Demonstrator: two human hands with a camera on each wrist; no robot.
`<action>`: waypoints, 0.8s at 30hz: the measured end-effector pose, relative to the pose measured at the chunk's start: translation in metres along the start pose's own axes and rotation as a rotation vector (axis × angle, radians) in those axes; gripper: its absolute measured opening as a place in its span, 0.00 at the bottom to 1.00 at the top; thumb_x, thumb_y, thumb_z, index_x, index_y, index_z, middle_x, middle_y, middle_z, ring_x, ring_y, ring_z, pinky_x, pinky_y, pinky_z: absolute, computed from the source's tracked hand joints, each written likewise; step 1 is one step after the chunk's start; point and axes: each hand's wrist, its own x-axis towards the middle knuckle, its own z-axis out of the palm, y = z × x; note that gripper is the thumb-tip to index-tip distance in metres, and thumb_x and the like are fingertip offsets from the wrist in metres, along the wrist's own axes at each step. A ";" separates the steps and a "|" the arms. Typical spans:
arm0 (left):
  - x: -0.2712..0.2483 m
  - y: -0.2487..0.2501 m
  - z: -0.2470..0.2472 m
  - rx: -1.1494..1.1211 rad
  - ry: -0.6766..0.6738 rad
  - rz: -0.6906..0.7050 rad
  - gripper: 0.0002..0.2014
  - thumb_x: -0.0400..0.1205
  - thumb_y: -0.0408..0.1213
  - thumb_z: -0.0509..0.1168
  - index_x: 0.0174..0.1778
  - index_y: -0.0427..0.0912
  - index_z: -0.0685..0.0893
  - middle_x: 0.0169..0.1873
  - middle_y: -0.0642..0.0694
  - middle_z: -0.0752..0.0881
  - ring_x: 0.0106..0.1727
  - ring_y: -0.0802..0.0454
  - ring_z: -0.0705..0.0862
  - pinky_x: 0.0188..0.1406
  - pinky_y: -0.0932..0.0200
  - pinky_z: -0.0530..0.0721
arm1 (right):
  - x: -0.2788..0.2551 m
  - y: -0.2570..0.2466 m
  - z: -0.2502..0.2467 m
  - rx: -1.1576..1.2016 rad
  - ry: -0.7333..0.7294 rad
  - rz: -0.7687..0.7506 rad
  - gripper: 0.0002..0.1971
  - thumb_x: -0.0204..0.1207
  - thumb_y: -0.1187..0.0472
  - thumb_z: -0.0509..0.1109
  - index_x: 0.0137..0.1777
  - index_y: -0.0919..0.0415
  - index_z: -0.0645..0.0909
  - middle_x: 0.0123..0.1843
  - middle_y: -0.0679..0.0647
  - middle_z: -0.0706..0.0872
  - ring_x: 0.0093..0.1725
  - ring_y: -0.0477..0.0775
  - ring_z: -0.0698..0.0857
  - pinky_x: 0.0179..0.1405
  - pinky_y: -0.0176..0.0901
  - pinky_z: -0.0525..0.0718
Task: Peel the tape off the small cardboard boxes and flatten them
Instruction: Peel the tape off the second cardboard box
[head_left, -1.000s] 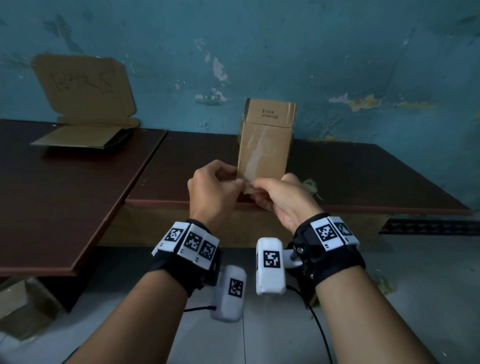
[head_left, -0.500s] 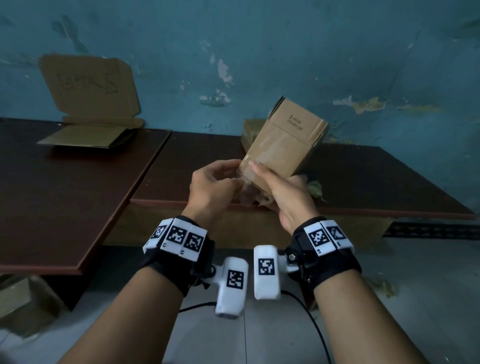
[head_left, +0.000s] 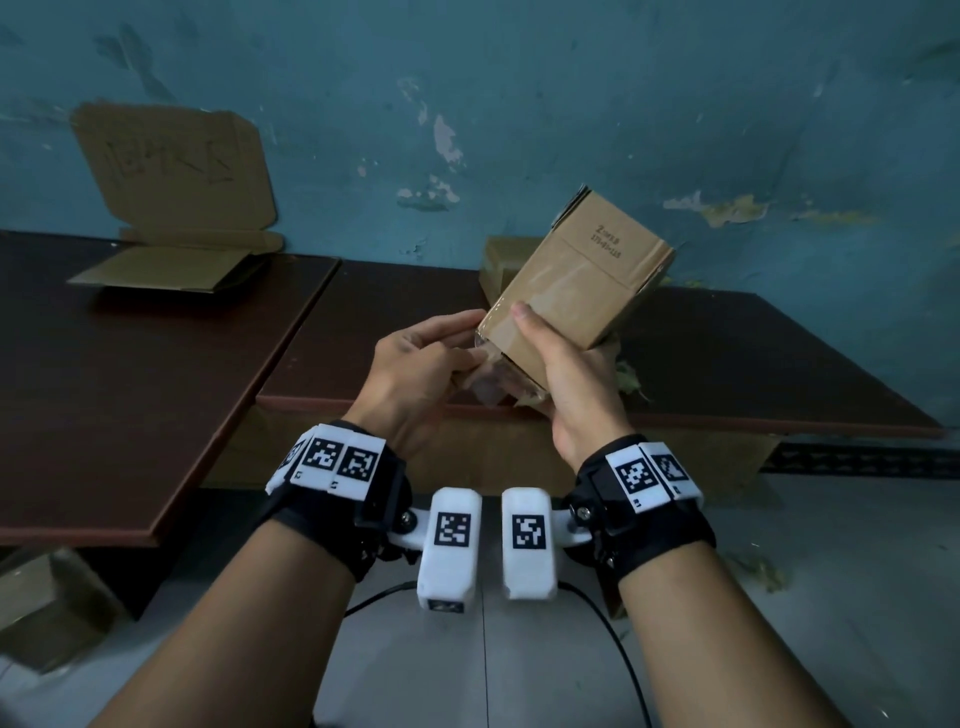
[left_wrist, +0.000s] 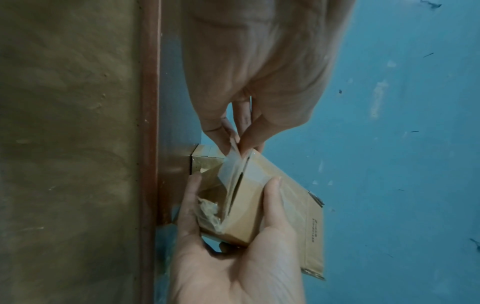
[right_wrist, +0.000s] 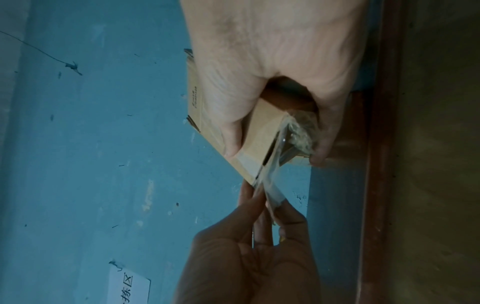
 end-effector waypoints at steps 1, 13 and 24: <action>0.001 0.000 0.000 0.007 -0.007 0.005 0.19 0.83 0.12 0.67 0.64 0.33 0.92 0.55 0.37 0.96 0.50 0.44 0.95 0.54 0.53 0.94 | -0.001 -0.001 0.000 0.005 0.005 -0.006 0.73 0.40 0.29 0.95 0.87 0.50 0.67 0.66 0.48 0.93 0.66 0.56 0.92 0.70 0.70 0.88; 0.000 -0.002 -0.001 0.294 0.073 0.153 0.08 0.83 0.28 0.76 0.57 0.39 0.95 0.46 0.41 0.96 0.49 0.42 0.95 0.54 0.51 0.94 | -0.001 -0.001 0.000 -0.026 0.005 -0.042 0.69 0.50 0.40 0.93 0.89 0.50 0.58 0.70 0.48 0.90 0.69 0.52 0.89 0.74 0.63 0.87; -0.002 -0.001 -0.003 0.624 0.158 0.255 0.08 0.76 0.39 0.86 0.47 0.51 0.95 0.40 0.54 0.95 0.45 0.58 0.95 0.51 0.49 0.96 | 0.001 -0.003 -0.004 -0.078 0.006 -0.032 0.52 0.55 0.46 0.93 0.77 0.54 0.70 0.64 0.54 0.92 0.62 0.60 0.93 0.63 0.67 0.92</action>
